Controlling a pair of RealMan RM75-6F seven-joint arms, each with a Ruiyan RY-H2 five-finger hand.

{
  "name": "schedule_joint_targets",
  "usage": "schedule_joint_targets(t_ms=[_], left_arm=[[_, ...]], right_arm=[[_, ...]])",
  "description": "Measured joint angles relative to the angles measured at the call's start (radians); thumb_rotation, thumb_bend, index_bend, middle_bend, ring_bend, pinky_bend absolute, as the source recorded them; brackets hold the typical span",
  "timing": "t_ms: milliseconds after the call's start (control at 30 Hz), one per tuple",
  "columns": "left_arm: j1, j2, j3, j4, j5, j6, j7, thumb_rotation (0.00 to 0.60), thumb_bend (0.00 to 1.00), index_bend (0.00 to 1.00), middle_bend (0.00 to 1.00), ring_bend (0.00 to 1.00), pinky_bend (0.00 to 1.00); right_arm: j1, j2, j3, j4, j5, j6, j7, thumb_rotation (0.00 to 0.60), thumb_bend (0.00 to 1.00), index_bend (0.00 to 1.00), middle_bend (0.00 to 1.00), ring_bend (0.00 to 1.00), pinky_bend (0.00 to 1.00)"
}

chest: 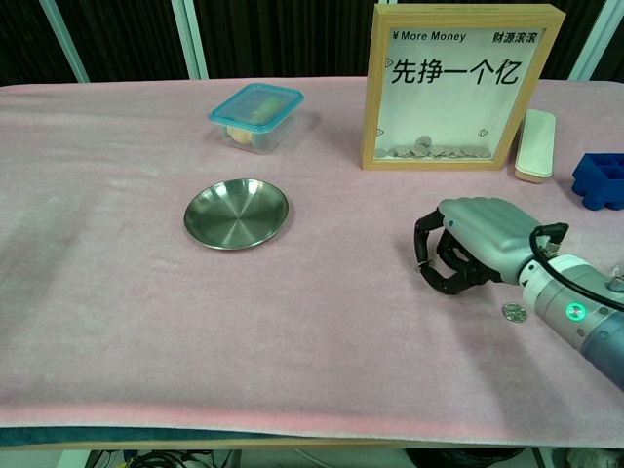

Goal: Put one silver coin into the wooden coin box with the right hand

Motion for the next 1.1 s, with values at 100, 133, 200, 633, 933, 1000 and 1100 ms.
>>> schedule_joint_targets(t_ms=[100, 133, 200, 633, 933, 1000, 1100], left_arm=[[0.0, 0.001, 0.0, -0.001, -0.001, -0.001, -0.001, 0.6, 0.4, 0.06, 0.04, 0.03, 0.0], [0.0, 0.001, 0.0, -0.001, -0.001, -0.001, -0.001, 0.6, 0.4, 0.06, 0.04, 0.03, 0.0], [0.0, 0.001, 0.0, -0.001, -0.001, -0.001, -0.001, 0.6, 0.4, 0.06, 0.04, 0.03, 0.0], [0.001, 0.004, -0.003, -0.005, -0.007, -0.001, -0.011, 0.6, 0.4, 0.06, 0.04, 0.03, 0.0], [-0.001, 0.007, -0.007, -0.013, -0.019, -0.009, -0.021, 0.6, 0.4, 0.06, 0.04, 0.03, 0.0], [-0.001, 0.008, -0.009, -0.016, -0.024, -0.009, -0.023, 0.6, 0.4, 0.06, 0.04, 0.03, 0.0], [-0.001, 0.011, -0.011, -0.018, -0.03, -0.011, -0.026, 0.6, 0.4, 0.06, 0.04, 0.03, 0.0]], right_arm=[[0.003, 0.001, 0.001, -0.004, 0.0, -0.001, -0.003, 0.6, 0.37, 0.61, 0.91, 0.98, 1.0], [0.003, 0.002, 0.001, -0.005, 0.0, -0.002, -0.005, 0.6, 0.37, 0.62, 0.91, 0.98, 1.0], [0.004, 0.002, 0.002, -0.007, 0.001, -0.002, -0.006, 0.6, 0.37, 0.65, 0.91, 0.98, 1.0], [0.038, 0.084, 0.094, -0.138, 0.018, 0.008, -0.028, 0.6, 0.37, 0.7, 0.91, 0.98, 1.0], [0.118, 0.303, 0.316, -0.413, 0.2, -0.045, -0.175, 0.6, 0.37, 0.7, 0.91, 0.98, 1.0], [0.147, 0.354, 0.374, -0.452, 0.283, -0.073, -0.204, 0.6, 0.37, 0.7, 0.91, 0.98, 1.0], [0.202, 0.42, 0.43, -0.479, 0.409, -0.117, -0.241, 0.6, 0.37, 0.7, 0.91, 0.98, 1.0]])
